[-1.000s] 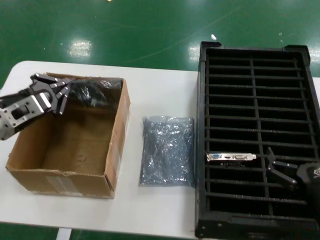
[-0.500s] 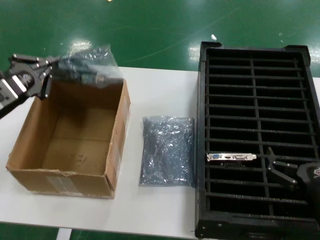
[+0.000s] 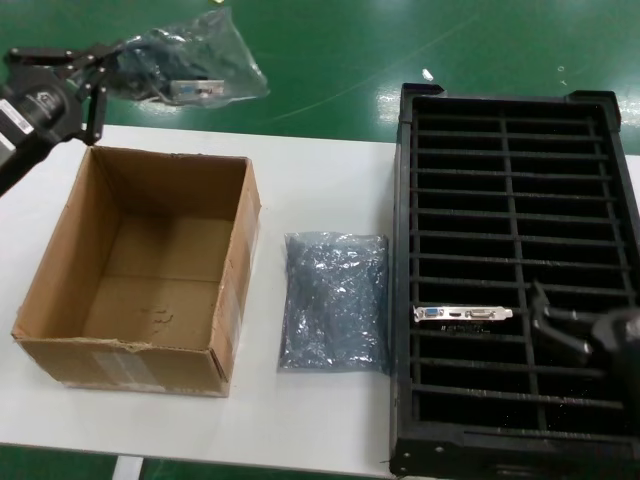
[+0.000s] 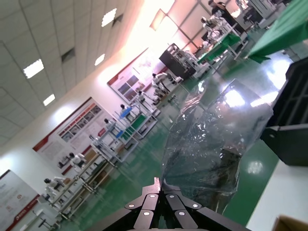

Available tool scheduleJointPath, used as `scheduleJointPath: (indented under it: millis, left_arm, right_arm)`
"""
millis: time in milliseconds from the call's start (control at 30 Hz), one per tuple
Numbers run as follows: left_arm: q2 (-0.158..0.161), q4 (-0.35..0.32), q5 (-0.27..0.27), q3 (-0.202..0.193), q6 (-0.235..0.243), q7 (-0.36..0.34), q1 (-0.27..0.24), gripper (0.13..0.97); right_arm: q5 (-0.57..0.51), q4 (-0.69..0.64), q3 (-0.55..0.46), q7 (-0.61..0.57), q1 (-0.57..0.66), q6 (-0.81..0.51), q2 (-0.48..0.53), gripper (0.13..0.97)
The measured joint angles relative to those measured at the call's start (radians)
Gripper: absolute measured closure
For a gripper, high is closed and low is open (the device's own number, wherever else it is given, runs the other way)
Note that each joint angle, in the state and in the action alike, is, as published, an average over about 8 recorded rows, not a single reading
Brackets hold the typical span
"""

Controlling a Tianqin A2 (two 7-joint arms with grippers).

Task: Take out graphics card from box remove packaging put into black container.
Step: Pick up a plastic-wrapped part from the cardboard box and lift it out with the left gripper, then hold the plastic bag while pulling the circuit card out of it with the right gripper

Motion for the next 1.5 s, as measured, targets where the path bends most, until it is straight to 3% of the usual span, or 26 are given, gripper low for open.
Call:
scheduleJointPath:
  millis: [100, 233, 467, 600, 800, 1033, 1267, 1500]
  left_arm:
    - [0.009, -0.023, -0.005, -0.004, -0.005, -0.002, 0.007, 0.957]
    - [0.023, -0.038, -0.005, 0.000, -0.006, 0.004, 0.011, 0.957]
    - [0.046, -0.046, 0.004, 0.019, -0.003, 0.021, 0.019, 0.957]
    - [0.063, -0.037, 0.014, 0.030, -0.008, 0.042, 0.018, 0.957]
    - [0.096, 0.011, 0.028, 0.041, -0.018, 0.100, -0.005, 0.957]
    - [0.134, 0.090, 0.034, 0.042, -0.027, 0.170, -0.047, 0.957]
    - [0.168, 0.156, 0.036, 0.042, -0.041, 0.207, -0.093, 0.957]
    - [0.182, 0.146, 0.044, 0.055, -0.048, 0.195, -0.098, 0.957]
  right_arm:
    - [-0.013, -0.021, -0.062, 0.026, 0.075, -0.010, 0.048, 0.129]
    - [-0.126, -0.100, -0.119, 0.089, 0.239, -0.121, 0.063, 0.129]
    - [-0.411, -0.299, -0.142, 0.148, 0.548, -0.380, -0.046, 0.130]
    - [-0.493, -0.419, -0.188, 0.137, 0.698, -0.455, -0.106, 0.134]
    - [-0.445, -0.550, -0.235, 0.013, 0.836, -0.489, -0.172, 0.153]
    - [-0.363, -0.607, -0.243, -0.107, 0.899, -0.498, -0.210, 0.202]
    - [-0.295, -0.649, -0.238, -0.196, 0.923, -0.504, -0.237, 0.317]
    - [-0.232, -0.698, -0.223, -0.287, 0.936, -0.511, -0.264, 0.456]
